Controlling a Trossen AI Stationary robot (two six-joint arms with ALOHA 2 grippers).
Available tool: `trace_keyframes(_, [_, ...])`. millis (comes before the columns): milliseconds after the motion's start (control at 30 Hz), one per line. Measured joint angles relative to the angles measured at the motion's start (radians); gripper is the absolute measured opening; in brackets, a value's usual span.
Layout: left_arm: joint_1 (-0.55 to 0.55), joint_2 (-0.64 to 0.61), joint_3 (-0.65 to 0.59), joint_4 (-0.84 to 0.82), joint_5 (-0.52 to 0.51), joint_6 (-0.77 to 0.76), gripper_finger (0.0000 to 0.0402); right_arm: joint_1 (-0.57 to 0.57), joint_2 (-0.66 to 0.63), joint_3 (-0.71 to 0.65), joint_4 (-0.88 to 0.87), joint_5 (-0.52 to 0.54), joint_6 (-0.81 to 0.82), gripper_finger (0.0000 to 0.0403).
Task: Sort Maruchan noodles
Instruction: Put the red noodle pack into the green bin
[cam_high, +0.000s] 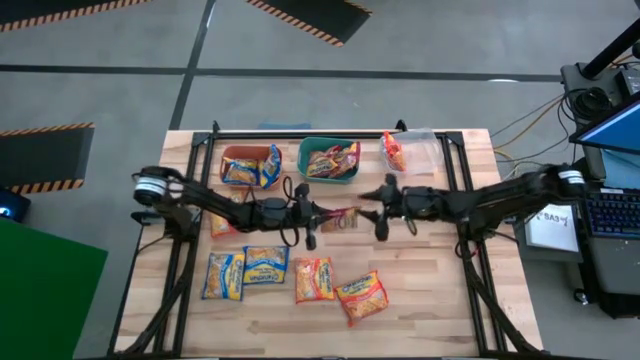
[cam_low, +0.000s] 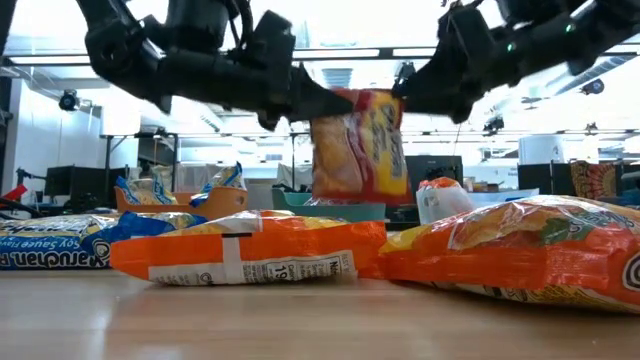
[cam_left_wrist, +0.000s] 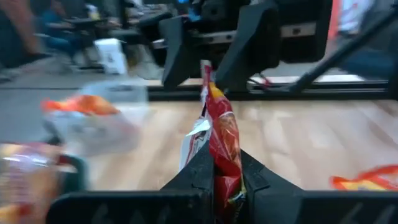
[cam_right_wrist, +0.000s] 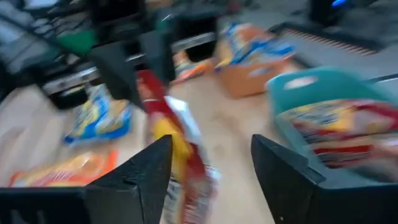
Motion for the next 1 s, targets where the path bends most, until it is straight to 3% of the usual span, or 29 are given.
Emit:
trace_keyframes(167, [0.006, -0.127, 0.000, -0.143, -0.215, 0.099, 0.0003, -0.002, -0.149, 0.000, -0.055, 0.121, -0.005, 0.0216])
trace_keyframes(367, [0.059, -0.206, 0.007, -0.169, -0.642, 0.157, 0.0003, -0.005, -0.250, 0.000, -0.061, 0.164, -0.077, 0.0212])
trace_keyframes(433, [0.093, -0.210, 0.012, -0.165, -0.739, 0.129, 0.0003, -0.005, -0.264, 0.000, -0.058, 0.197, -0.097, 0.0212])
trace_keyframes(633, [0.203, -0.173, 0.042, -0.165, -0.666, 0.017, 0.0002, -0.005, -0.266, 0.000, -0.071, 0.296, -0.140, 0.0212])
trace_keyframes(1000, [0.282, -0.041, 0.171, -0.173, -0.658, 0.019, 0.0002, -0.018, -0.254, 0.000, -0.087, 0.299, -0.159, 0.0212])
